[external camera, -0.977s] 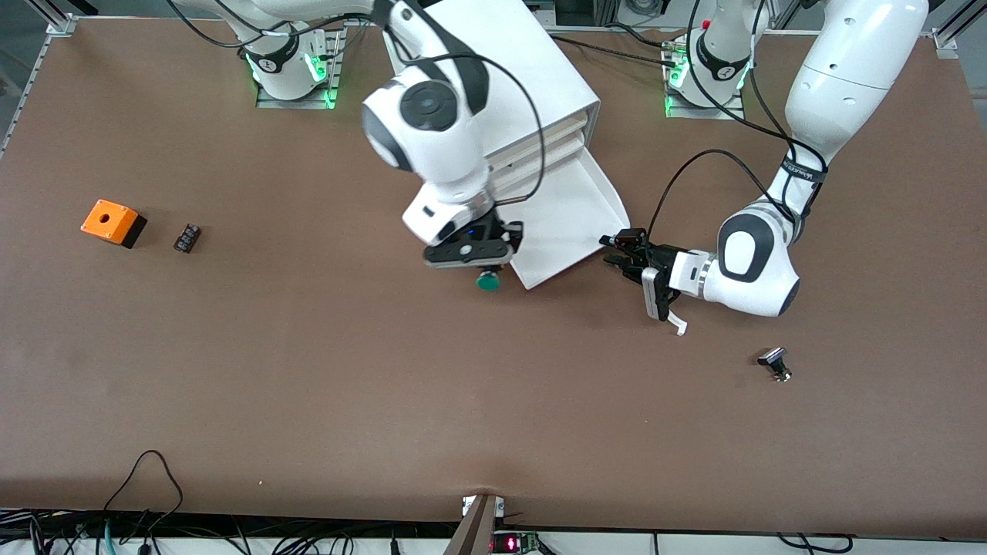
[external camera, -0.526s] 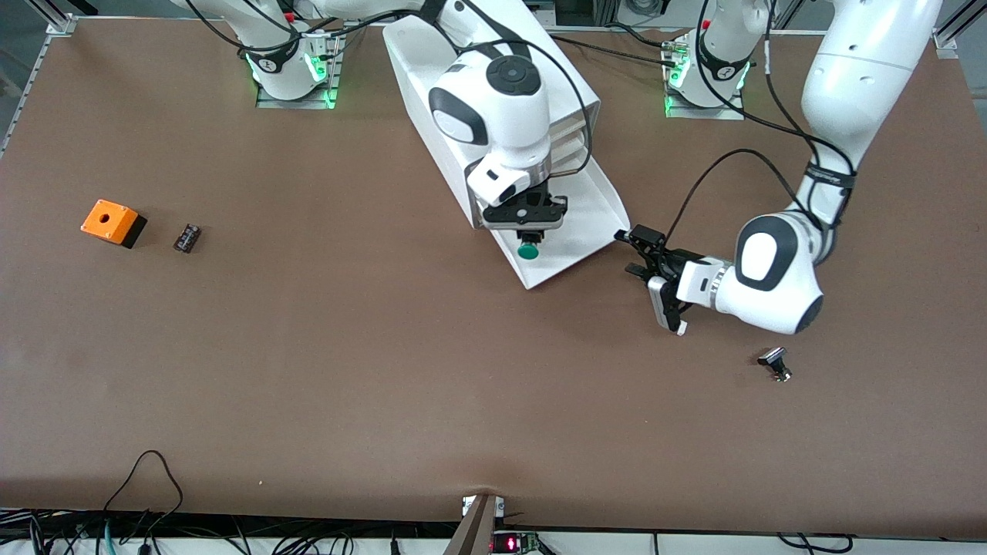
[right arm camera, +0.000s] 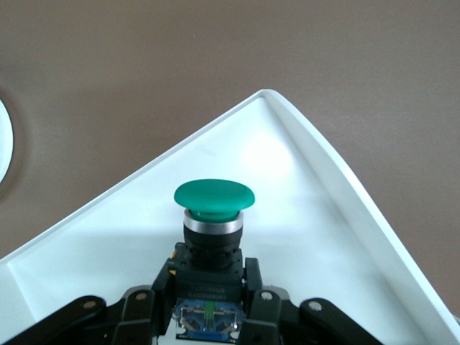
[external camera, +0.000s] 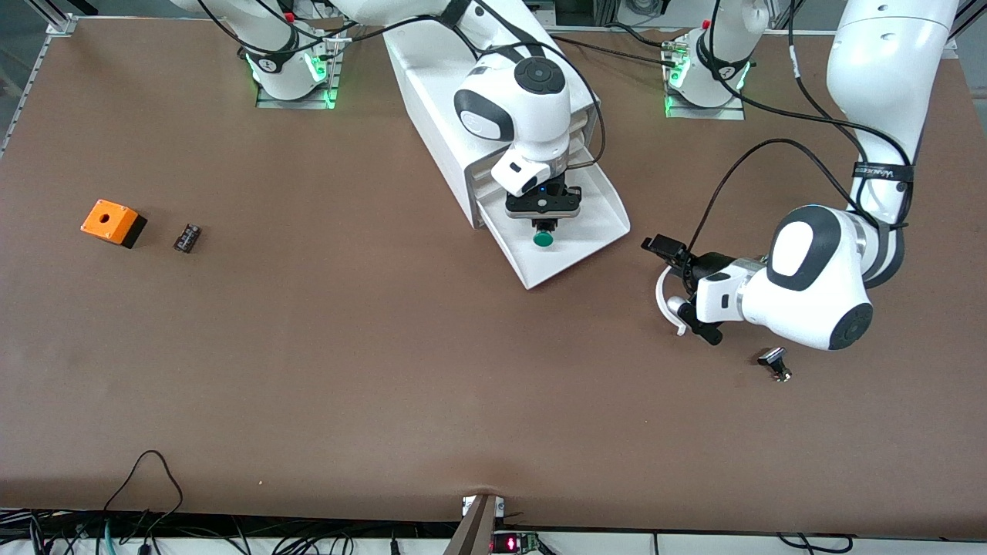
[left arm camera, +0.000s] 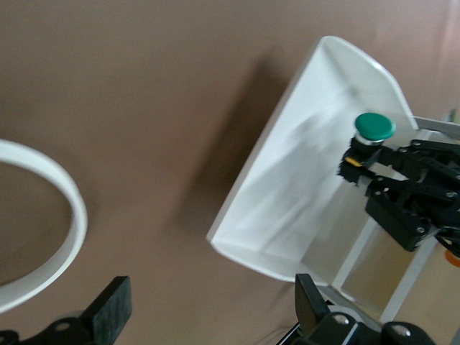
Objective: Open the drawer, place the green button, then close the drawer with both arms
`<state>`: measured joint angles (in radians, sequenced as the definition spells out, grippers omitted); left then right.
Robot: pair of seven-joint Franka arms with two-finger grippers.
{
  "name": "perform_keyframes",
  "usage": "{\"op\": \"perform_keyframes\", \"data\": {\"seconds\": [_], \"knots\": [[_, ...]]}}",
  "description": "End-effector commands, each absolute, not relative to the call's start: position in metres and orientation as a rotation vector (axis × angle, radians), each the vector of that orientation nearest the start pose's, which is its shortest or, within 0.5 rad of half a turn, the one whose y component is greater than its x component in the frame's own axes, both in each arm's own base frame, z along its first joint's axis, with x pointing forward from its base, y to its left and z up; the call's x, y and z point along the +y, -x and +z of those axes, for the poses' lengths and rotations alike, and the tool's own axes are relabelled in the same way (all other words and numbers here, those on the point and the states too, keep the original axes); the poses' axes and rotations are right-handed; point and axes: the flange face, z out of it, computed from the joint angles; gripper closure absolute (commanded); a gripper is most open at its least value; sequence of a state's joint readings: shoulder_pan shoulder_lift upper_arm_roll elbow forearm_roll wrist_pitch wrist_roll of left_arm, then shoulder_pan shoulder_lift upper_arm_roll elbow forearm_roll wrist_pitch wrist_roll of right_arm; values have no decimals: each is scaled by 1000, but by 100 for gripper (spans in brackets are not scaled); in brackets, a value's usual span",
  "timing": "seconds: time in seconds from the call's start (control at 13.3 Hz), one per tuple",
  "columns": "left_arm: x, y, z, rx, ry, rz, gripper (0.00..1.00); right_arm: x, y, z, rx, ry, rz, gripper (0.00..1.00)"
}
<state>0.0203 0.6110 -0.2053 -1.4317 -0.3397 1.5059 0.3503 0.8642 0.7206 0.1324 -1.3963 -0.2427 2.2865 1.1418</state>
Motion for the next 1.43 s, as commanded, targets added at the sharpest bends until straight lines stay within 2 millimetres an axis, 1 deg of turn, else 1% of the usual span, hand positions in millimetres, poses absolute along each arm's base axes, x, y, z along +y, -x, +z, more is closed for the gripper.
{"op": "perform_keyframes", "data": {"seconds": [0.0,0.08,0.15,0.23,0.3,0.38,0.45,0.53,0.6,0.68,0.75,0.83,0.9,0.98,1.05,1.13,1.2,1.28,1.35], "knots": [[-142,-654,372,632,3233,811,0,624,-423,293,79,3024,-309,59],[-157,-649,372,603,3165,836,0,624,-423,292,79,3025,-308,51],[-156,-650,371,592,3135,826,0,624,-424,294,80,3024,-309,40],[-151,-653,364,575,3130,828,0,626,-426,303,80,3011,-322,36],[-134,-659,356,532,3140,834,0,627,-431,311,88,3001,-334,18],[-121,-667,345,494,3151,804,0,626,-434,317,87,2993,-342,1],[-110,-674,339,462,3161,750,0,624,-441,325,98,2983,-359,1],[-108,-677,336,459,3148,726,0,620,-449,337,116,2991,-370,1],[-112,-676,335,473,3104,715,0,614,-459,351,142,3018,-384,1],[-118,-675,337,506,3040,693,0,603,-476,366,176,3047,-412,1],[-133,-674,338,541,2979,669,0,591,-488,378,174,3078,-423,1],[-143,-672,340,509,2966,657,0,571,-506,388,154,3102,-408,1],[-146,-670,342,404,2969,652,0,545,-531,408,145,3086,-391,1],[-146,-668,343,305,2974,653,1,523,-548,426,123,3066,-376,1],[-151,-661,332,227,2993,716,2,507,-558,436,69,3060,-359,1],[-155,-652,323,123,3011,763,2,480,-575,441,50,3074,-330,1],[-152,-652,324,21,3022,769,2,453,-590,446,7,3097,-307,1],[-157,-651,325,-15,3027,771,2,435,-597,444,-61,3129,-269,1],[-165,-649,324,-97,3057,799,4,412,-606,447,-69,3143,-237,1]]}}
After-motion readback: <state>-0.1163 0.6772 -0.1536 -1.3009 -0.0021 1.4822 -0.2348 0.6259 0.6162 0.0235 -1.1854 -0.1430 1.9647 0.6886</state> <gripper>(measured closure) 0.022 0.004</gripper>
